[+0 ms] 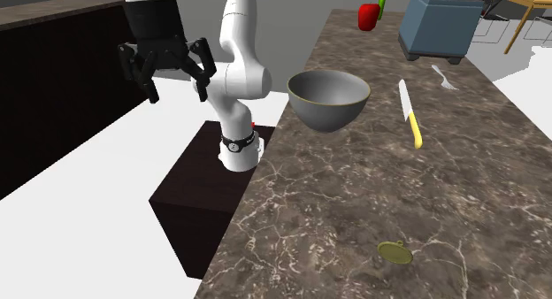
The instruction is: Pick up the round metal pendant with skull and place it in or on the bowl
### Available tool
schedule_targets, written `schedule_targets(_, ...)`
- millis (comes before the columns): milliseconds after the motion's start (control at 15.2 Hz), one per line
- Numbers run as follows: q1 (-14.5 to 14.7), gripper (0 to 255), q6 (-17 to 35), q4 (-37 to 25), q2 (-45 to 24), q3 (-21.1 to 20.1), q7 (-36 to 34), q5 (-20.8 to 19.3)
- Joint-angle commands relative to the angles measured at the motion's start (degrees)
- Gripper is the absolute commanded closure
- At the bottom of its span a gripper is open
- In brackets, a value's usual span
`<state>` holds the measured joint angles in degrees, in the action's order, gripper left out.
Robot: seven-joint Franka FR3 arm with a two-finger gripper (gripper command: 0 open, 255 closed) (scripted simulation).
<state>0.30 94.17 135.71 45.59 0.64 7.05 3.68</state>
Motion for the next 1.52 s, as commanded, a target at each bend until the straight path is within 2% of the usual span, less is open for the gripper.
schedule_targets(0,0.0,0,0.0,0.0,0.0,0.0,0.0,0.0)
schedule_targets(462,2.1,0,15.2,8.6,4.1,-10.2,-11.7,6.3)
schedule_targets(924,2.7,0,31.8,12.0,1.6,-22.8,-24.2,10.4)
schedule_targets(1188,0.4,0,41.1,11.2,-2.2,-31.3,-32.2,10.6)
schedule_targets(1452,-5.1,0,49.5,8.5,-6.6,-41.4,-41.2,8.4)
